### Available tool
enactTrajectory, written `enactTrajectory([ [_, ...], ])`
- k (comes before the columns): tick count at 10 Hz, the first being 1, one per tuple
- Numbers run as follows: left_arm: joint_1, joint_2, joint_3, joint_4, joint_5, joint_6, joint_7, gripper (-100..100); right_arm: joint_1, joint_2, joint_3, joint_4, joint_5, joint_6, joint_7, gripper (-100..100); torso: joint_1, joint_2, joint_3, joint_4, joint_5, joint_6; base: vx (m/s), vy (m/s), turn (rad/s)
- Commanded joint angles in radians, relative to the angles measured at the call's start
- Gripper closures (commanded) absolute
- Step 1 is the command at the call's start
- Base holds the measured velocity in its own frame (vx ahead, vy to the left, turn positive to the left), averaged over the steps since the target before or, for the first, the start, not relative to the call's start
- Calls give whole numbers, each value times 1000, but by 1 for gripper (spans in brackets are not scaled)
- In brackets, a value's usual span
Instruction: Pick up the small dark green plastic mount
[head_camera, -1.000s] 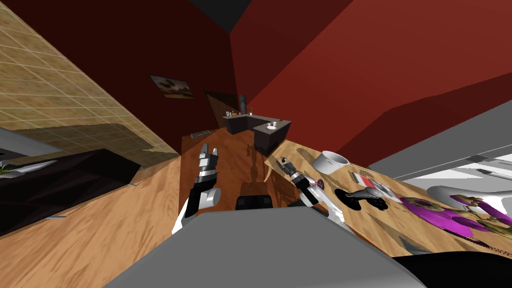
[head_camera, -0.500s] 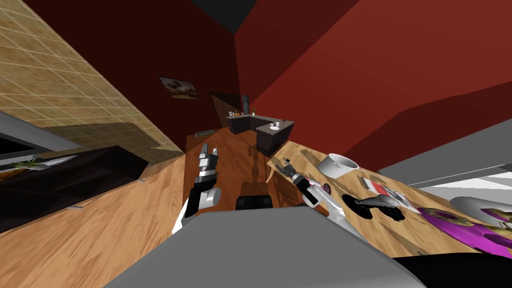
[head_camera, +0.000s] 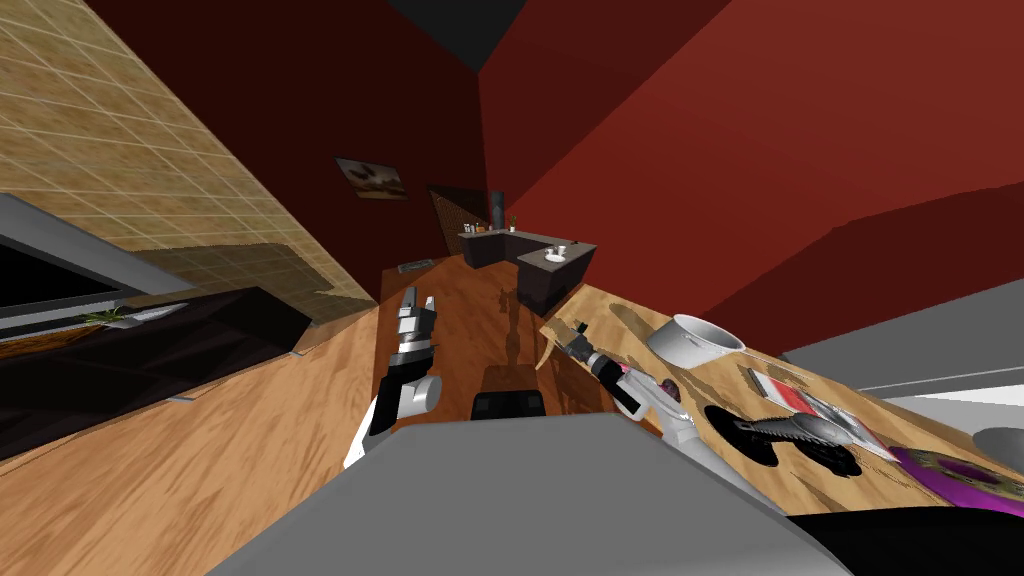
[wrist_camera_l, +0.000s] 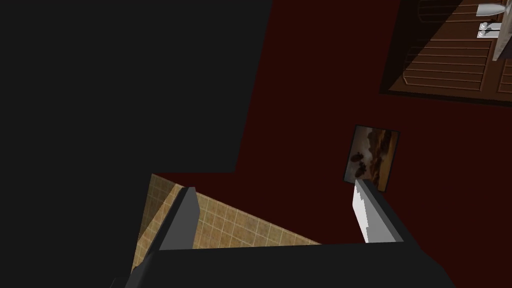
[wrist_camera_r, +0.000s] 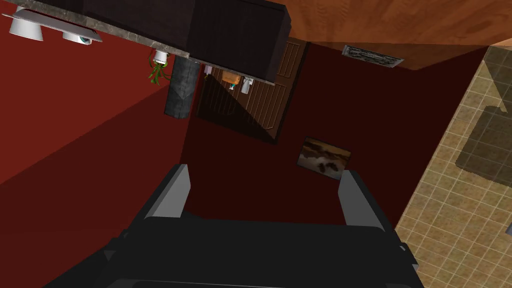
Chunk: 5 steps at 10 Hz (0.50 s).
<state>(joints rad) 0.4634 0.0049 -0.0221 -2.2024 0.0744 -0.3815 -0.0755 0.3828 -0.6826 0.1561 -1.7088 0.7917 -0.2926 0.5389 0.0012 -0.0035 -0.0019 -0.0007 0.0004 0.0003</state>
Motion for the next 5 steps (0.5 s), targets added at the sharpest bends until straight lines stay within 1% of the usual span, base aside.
enactTrajectory([
  [1,0,0,0,0,0,0,0,0,-3,-21,12,21,36,-2,10,-100,0,0,0,0,0,0,55,17,45],
  [2,0,0,0,0,0,0,0,0,-10,-57,31,63,72,-9,29,-100,-1,0,0,0,0,0,66,20,101],
  [3,0,0,0,0,0,0,0,0,-10,-57,31,63,90,-9,29,-100,-1,-1,0,0,0,0,62,10,56],
  [4,0,0,0,0,0,0,0,0,-17,-93,51,105,127,-17,47,-100,-1,0,0,0,0,0,75,11,130],
  [5,0,0,0,0,0,0,0,0,-17,-93,51,105,144,-17,47,-100,-1,-1,-1,0,0,0,66,6,44],
])
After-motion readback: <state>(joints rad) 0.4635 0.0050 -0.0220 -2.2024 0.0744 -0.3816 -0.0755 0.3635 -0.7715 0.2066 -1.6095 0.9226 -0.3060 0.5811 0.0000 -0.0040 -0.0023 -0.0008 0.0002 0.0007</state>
